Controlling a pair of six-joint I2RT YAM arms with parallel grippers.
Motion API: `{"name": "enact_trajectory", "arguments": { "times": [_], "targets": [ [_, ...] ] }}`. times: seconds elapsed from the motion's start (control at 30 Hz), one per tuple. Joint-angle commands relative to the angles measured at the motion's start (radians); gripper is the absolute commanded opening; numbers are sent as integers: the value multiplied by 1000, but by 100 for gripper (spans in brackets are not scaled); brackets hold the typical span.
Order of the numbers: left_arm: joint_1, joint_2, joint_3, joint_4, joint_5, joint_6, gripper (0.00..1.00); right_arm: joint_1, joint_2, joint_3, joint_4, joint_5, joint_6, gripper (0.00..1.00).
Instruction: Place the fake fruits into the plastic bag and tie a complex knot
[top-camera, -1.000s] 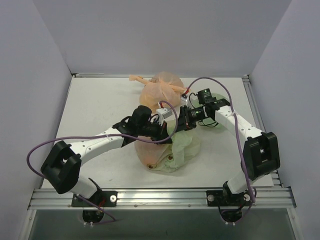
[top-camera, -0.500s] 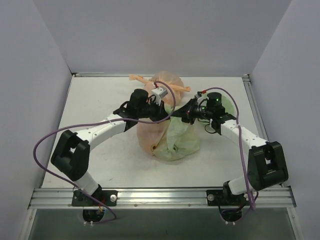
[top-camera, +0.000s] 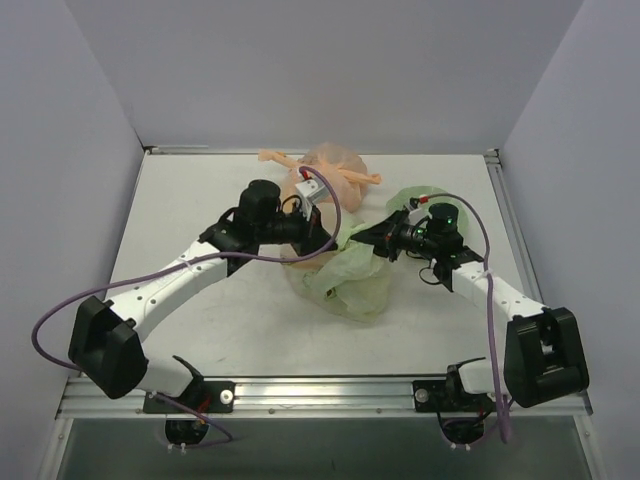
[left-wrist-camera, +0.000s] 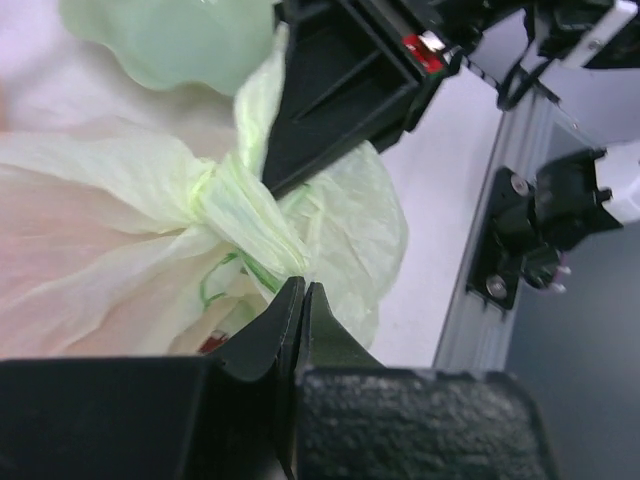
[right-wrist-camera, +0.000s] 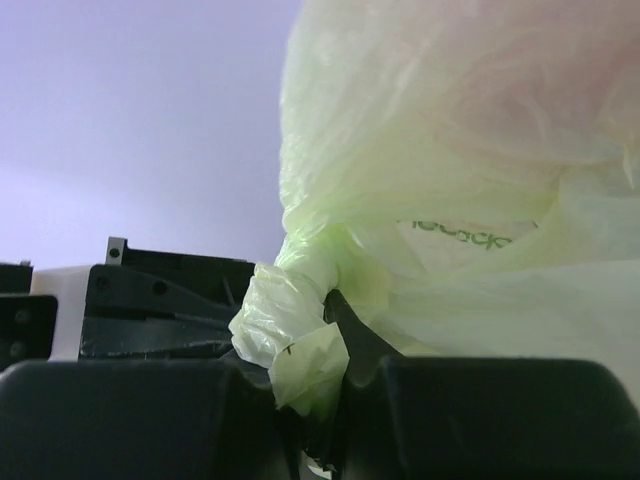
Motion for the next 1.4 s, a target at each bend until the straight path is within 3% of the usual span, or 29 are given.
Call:
{"name": "enact_trajectory", "arguments": {
  "times": [0.0,0.37,0.6,0.7,0.87,0.9,0.97,1.0,1.03,1.1,1.2,1.27,1.37],
  "targets": [
    [-59,14,-68,-54,13,-41,0,-15,-55,-73,79,-28,-29,0],
    [-82,203,-108,165,-73,-195,0,-23,-116,-107,96,-85,-190,0],
    [-67,224,-202,589,26,-421,0,26,-136,-52,-86,-94,-457,0],
    [-71,250,-219,686,51,-536,0,69,-119,51,-287,-91,-690,1],
    [-68,275,-245,763,42,-640,0,135,-119,171,-502,-87,-1012,19],
    [-67,278,-248,785,37,-650,0,135,-124,200,-593,-88,-1046,33],
    [-61,287,-260,817,36,-679,0,135,-133,243,-695,-96,-1192,48],
    [-58,290,-262,850,46,-685,0,132,-139,294,-822,-90,-1257,65],
    [-58,298,-263,864,54,-699,0,126,-142,321,-888,-87,-1312,71],
    [-56,306,-266,903,75,-711,0,91,-159,391,-1044,-67,-1418,75],
    [-56,316,-268,924,89,-726,0,-9,-190,447,-1145,-94,-1456,76],
    [-56,321,-271,926,100,-731,0,-47,-208,494,-1169,-106,-1454,76],
    [-56,319,-280,924,115,-726,0,-113,-213,496,-1168,-107,-1427,69]
  ]
}}
